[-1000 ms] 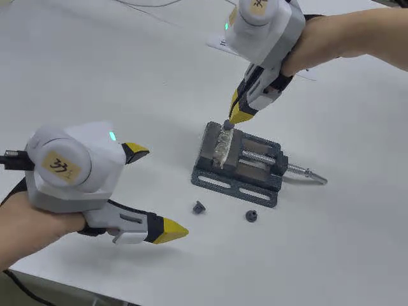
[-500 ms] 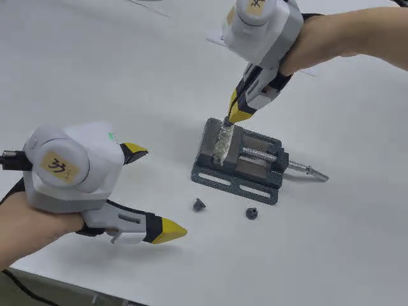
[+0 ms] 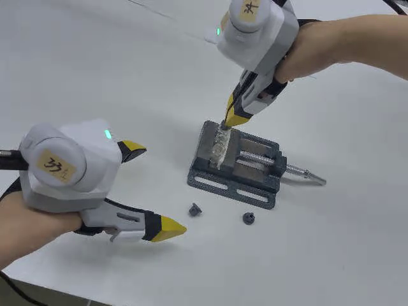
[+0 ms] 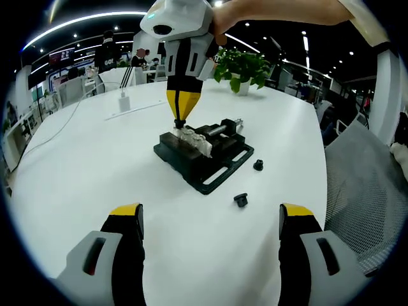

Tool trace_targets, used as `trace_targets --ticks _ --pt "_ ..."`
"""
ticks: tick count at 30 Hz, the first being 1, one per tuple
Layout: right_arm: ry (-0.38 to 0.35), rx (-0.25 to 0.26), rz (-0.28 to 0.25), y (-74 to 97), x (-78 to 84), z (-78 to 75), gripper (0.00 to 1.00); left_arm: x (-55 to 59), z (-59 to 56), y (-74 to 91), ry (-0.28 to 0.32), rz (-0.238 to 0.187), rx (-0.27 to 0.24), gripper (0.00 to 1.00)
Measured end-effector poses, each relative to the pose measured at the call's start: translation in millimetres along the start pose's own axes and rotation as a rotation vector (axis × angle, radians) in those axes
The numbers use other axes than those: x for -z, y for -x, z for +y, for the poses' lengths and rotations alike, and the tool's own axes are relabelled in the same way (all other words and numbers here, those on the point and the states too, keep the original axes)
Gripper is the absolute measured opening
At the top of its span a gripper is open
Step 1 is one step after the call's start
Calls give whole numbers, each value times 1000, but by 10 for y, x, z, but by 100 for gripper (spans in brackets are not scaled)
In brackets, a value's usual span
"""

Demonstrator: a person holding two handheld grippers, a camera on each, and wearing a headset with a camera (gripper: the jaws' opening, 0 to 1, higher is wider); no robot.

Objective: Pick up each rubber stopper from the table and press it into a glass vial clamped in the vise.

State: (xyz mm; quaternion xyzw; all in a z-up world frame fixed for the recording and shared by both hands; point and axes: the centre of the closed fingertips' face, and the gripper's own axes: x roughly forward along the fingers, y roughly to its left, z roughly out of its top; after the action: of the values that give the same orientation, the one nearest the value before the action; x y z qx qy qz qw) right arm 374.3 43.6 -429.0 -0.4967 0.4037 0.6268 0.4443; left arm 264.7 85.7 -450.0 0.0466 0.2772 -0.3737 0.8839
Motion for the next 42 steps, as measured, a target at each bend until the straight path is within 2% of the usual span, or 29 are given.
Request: trace_targets --ticks 2,5,9,16,18,23,27,31,32,33,35,37,38,42 --pt "20 9 11 1 12 11 0 -7 12 -8 0 -1 1 86" --pt "-26 0 -6 -2 15 -10 0 -29 29 -14 2 -6 1 86" --pt "-33 -1 -7 -4 28 -22 0 -34 58 -24 3 -5 1 86" --pt "-110 -60 21 -31 8 -73 0 -46 91 -34 6 -6 3 86" --pt "-96 -64 29 -44 -3 -84 0 -47 97 -35 5 -6 2 86" --pt "-122 -81 44 -52 -8 -97 0 -39 100 -42 12 -7 0 86" --pt "-114 -85 70 -56 -22 -84 0 -43 96 -57 18 -10 0 85" --pt "-125 -87 88 -85 -26 -141 0 -50 86 -76 22 -12 2 85" --pt "-82 -85 89 -81 -12 -127 0 -54 83 -79 22 -13 3 85" --pt "-115 -84 91 -82 -9 -116 0 -59 81 -82 21 -13 4 85" --pt "-71 -63 100 -80 -10 -111 0 -75 84 -84 19 -15 2 85" --pt "-83 -63 100 -74 -3 -85 0 -91 85 -84 21 -17 2 85" --pt "-113 -65 97 -74 2 -102 0 -95 86 -85 18 -18 2 85" --pt "-94 -57 87 -58 3 -76 0 -121 72 -73 15 -19 0 85"
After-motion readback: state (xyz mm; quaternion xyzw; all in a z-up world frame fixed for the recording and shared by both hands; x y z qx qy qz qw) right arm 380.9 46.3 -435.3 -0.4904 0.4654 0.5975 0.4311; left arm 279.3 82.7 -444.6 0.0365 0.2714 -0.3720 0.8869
